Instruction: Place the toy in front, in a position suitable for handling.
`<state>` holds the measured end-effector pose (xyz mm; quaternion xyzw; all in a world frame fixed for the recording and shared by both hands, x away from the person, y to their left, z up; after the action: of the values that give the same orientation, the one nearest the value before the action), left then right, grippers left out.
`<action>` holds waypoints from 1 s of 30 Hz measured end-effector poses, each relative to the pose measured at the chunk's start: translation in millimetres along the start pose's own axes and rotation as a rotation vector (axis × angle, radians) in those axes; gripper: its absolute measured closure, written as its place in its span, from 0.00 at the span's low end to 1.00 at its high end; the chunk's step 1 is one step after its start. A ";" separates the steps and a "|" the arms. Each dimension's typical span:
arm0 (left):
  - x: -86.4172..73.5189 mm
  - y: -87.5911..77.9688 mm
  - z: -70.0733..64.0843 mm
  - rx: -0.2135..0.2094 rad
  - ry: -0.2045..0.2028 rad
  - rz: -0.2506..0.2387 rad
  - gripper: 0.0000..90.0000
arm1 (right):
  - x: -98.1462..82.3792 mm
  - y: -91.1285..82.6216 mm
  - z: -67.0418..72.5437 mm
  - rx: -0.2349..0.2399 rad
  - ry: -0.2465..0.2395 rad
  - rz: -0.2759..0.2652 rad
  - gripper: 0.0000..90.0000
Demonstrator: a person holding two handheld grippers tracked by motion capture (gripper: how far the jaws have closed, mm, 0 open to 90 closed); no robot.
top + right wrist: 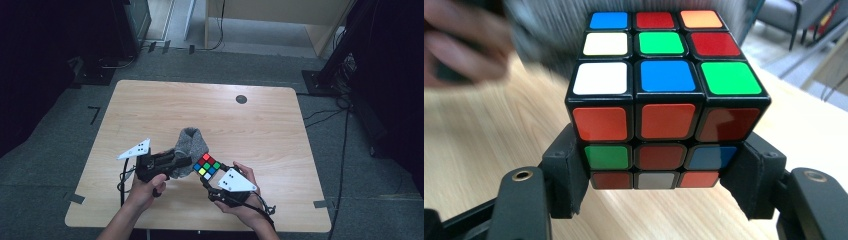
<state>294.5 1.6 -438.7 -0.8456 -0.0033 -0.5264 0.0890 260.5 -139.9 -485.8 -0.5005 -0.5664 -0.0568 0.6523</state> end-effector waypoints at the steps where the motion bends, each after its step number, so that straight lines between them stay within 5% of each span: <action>1: 2.2 0.1 -4.4 -0.005 0.021 -0.003 0.83 | -4.9 6.2 0.4 -0.016 -0.009 0.038 0.39; 3: 2.9 4.1 -11.4 -0.008 0.046 0.013 0.83 | -6.4 7.9 1.4 -0.015 -0.005 0.050 0.39; 7: -7.6 21.1 -18.0 -0.069 0.006 0.108 0.80 | -3.6 8.2 5.7 -0.016 -0.019 0.045 0.39; 11: -13.3 29.9 -23.3 -0.077 0.025 0.149 0.79 | -4.2 7.9 2.7 -0.029 0.005 0.056 0.39; 15: -12.8 27.5 -8.0 0.052 -0.004 0.141 0.80 | -5.4 8.0 -1.2 -0.045 0.018 0.064 0.39; 19: -9.9 16.5 9.5 0.134 -0.094 0.093 0.82 | -8.0 9.7 -1.0 -0.048 0.019 0.082 0.39; 22: -9.8 25.3 -6.1 0.066 -0.048 0.107 0.81 | -8.1 12.2 0.6 -0.042 0.022 0.083 0.39; 25: -12.1 33.7 -12.9 0.113 0.022 0.149 0.80 | -7.4 11.8 1.8 -0.046 0.019 0.082 0.39; 28: -9.5 21.6 6.8 0.163 -0.074 0.101 0.82 | -5.9 9.3 -1.0 -0.056 0.026 0.075 0.39; 30: -11.5 10.2 25.3 0.248 -0.128 0.091 0.83 | -6.3 8.7 -2.7 -0.056 0.044 0.072 0.38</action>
<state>312.9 -3.6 -461.3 -0.8593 -0.0357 -0.4623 0.2160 265.6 -140.7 -495.5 -0.5373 -0.5318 -0.0599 0.6518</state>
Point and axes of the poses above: each handheld gripper's, and its own axes: y roughly forward along the jaws, x roughly out of its top, z roughly to its left, the point moved 8 cm from there along y, roughly forward along the jaws, and after that the axes turned 12 degrees about z, right-handed, at the moved point
